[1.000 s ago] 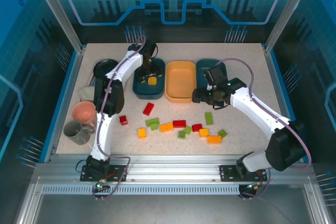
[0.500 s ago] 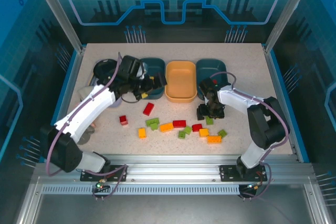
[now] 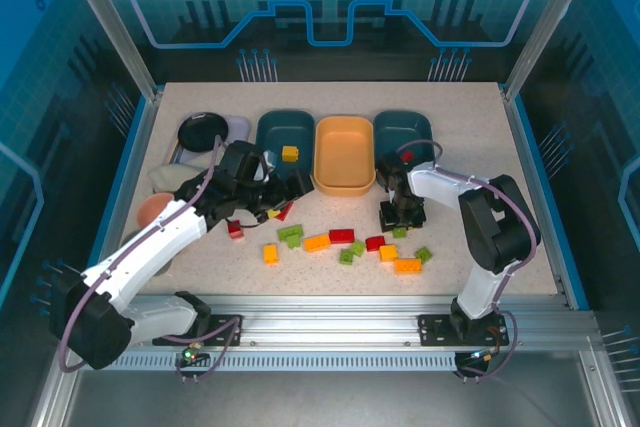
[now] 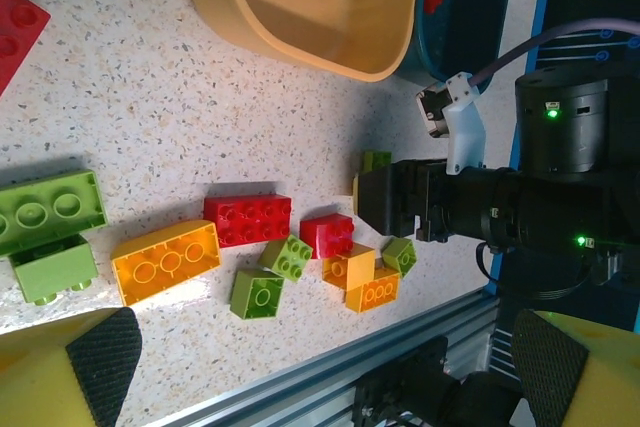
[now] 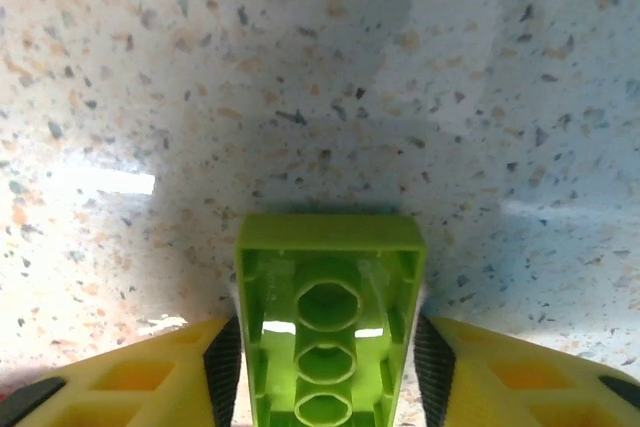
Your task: Sort the legos into containers by color
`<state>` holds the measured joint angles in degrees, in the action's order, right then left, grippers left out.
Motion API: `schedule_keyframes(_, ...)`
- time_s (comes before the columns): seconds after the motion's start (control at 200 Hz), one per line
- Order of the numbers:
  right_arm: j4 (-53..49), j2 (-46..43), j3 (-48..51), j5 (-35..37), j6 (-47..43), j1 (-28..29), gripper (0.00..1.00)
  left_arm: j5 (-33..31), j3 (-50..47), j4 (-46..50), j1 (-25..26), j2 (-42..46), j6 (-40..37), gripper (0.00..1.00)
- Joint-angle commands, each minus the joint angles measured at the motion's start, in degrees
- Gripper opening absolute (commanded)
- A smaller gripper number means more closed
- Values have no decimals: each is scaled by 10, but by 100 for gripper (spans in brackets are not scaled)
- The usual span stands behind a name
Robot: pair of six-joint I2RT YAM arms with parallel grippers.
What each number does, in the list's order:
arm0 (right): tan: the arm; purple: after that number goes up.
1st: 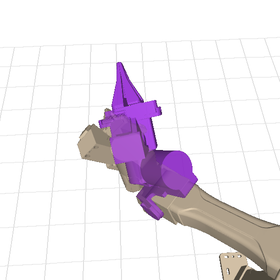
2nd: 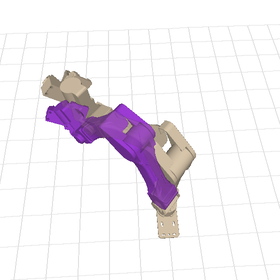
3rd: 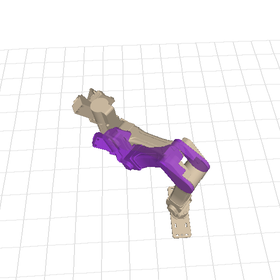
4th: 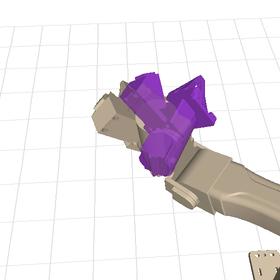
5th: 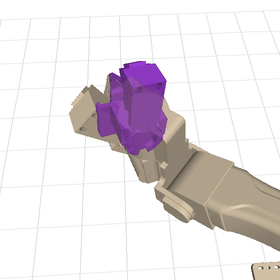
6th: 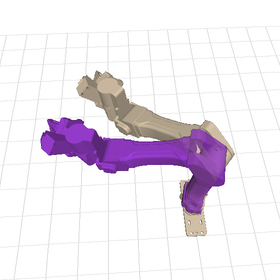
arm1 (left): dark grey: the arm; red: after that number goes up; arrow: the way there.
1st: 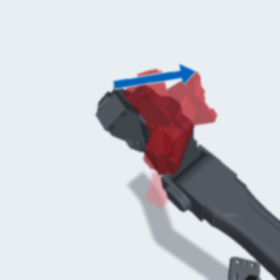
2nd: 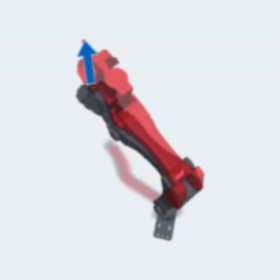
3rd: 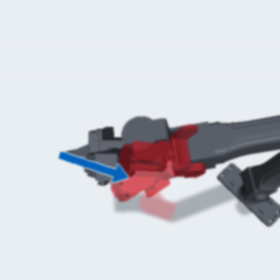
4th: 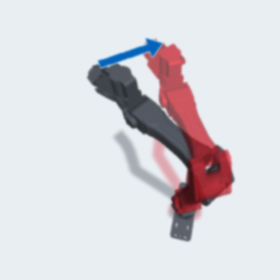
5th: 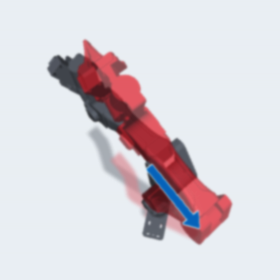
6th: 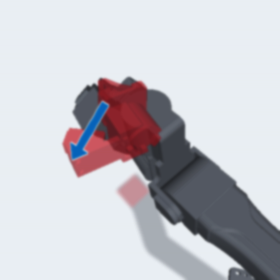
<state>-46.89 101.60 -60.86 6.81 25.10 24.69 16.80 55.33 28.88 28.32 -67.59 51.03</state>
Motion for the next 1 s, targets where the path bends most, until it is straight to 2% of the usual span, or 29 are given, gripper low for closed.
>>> schedule_keyframes(0.0, 1, 22, -7, 14, 6, -7, 46, -2, -16, -13, 5, 11, 18, 98)
schedule_keyframes(0.165, -1, -7, -3, 34, 15, 6, 34, -8, -35, -25, 5, 21, 40, 98)
schedule_keyframes(0.31, -23, -69, -17, 63, 32, 34, 31, -20, -30, -17, 6, 31, 40, 97)
schedule_keyframes(0.485, -54, -100, -102, 67, 46, 71, 29, -61, 11, 31, 7, 25, 29, 97)
schedule_keyframes(0.6, -53, -46, -189, 43, 43, 77, 29, -76, 40, 46, -3, 4, 20, 97)
schedule_keyframes(0.84, -81, 172, -414, 6, 36, 59, 30, -37, 87, 32, -66, -54, 5, 97)
schedule_keyframes(0.995, -113, 287, -536, -10, 46, 45, 31, -39, 110, 49, -84, -77, -13, 97)
